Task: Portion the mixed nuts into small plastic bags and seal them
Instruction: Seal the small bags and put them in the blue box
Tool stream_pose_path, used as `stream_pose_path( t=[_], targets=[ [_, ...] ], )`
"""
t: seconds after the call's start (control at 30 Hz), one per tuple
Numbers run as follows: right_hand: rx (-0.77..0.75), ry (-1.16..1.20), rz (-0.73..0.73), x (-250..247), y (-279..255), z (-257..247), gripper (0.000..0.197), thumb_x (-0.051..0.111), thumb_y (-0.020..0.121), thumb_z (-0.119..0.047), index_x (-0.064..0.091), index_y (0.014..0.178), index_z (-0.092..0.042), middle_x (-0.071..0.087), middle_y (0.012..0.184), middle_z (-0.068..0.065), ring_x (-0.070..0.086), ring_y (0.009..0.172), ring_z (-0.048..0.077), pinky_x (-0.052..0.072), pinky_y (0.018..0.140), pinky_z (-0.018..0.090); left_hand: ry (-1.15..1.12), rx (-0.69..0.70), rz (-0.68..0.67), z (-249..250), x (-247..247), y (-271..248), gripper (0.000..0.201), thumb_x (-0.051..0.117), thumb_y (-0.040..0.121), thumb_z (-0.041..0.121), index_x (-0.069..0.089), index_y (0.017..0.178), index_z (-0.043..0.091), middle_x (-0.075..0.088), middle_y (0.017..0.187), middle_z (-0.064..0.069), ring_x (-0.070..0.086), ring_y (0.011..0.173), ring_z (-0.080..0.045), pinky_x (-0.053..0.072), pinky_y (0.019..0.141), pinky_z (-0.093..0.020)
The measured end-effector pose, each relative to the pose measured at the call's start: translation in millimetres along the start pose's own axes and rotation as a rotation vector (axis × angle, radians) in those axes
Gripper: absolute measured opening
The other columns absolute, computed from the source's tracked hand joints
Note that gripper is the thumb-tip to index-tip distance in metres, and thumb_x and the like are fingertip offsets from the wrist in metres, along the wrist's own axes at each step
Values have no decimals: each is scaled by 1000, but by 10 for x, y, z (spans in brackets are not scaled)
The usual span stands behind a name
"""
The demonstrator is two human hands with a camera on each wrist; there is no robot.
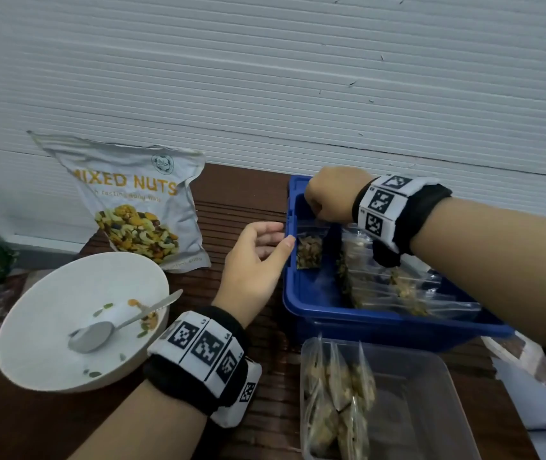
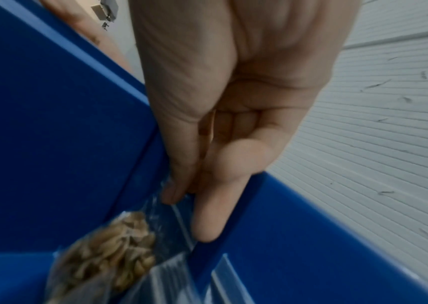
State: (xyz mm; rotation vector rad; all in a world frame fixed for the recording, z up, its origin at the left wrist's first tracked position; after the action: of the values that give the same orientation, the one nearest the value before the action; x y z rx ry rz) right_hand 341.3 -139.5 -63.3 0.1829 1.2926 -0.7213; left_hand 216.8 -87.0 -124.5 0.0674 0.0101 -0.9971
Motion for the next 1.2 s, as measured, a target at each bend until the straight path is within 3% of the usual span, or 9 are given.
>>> stream_pose_path(
  t=[0.1,0.27,0.37,0.47,0.63,0.8,0.93,1.07,1.2],
  targets=[
    [24,336,-25,-78,-164,122,15,73,83,-21,71,85,-7,71,77,8,63,56,16,44,38,20,24,-19,0,19,-14,-54,18,65,89,23,54,100,31,64,105,6,62,96,-8,51,85,-22],
    [33,749,-18,-257,-650,180,11,74,82,-16,70,86,-7,72,71,6,71,59,15,56,48,26,98,-75,-31,88,-4,-252,23,62,92,29,51,111,26,62,106,6,61,98,-9,52,85,-26],
    [-1,855,-87,-260,-1031,66,7,73,83,-14,71,87,-9,74,74,6,71,63,16,56,52,27,150,-109,-55,123,13,-434,29,59,93,33,48,117,22,59,103,8,57,93,-4,46,76,-16],
    [-56,843,-185,-108,-1409,-182,5,70,85,-10,72,90,-10,74,77,5,70,63,14,57,54,28,208,-146,-92,141,41,-633,36,57,94,36,44,124,19,56,107,8,55,97,-6,41,73,-14],
    [-64,670,-305,325,-1859,-534,27,60,89,-3,72,105,-20,71,79,-3,71,69,17,58,55,30,288,-190,-117,130,42,-858,51,57,94,38,38,135,15,56,120,1,57,110,-15,44,90,-25],
    [-72,259,-148,471,-1999,-637,43,50,90,-4,64,122,-30,63,114,2,61,98,24,40,67,28,337,-207,-148,164,80,-990,51,58,94,34,36,135,13,55,126,-2,55,116,-18,44,97,-30],
    [-66,168,-67,556,-2032,-674,28,51,90,-7,67,107,-23,63,101,7,61,91,29,50,70,32,379,-192,-159,196,104,-1045,50,60,93,32,38,133,14,56,125,-1,55,116,-17,43,99,-30],
    [-75,141,-34,477,-2105,-648,20,53,91,-10,67,98,-22,57,100,3,58,86,24,42,67,29,473,-140,-71,276,25,-1046,52,64,90,32,42,133,13,50,129,-3,49,121,-19,40,105,-34],
    [-28,229,51,123,-2206,-449,15,58,92,-18,68,100,-24,40,97,-3,46,88,17,41,72,30,489,66,-27,578,47,-1104,27,66,86,40,55,107,26,52,111,8,52,108,-12,45,96,-29]
  ],
)
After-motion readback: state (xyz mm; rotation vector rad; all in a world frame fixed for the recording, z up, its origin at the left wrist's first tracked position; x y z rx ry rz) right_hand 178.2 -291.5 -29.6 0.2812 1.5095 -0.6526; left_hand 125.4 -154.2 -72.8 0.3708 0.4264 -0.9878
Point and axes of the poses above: each hand's wrist, its own y-axis towards the middle knuckle, its own x-axis out of the palm, z = x × y, the point moved 9 cm from there along y, towards the middle knuckle
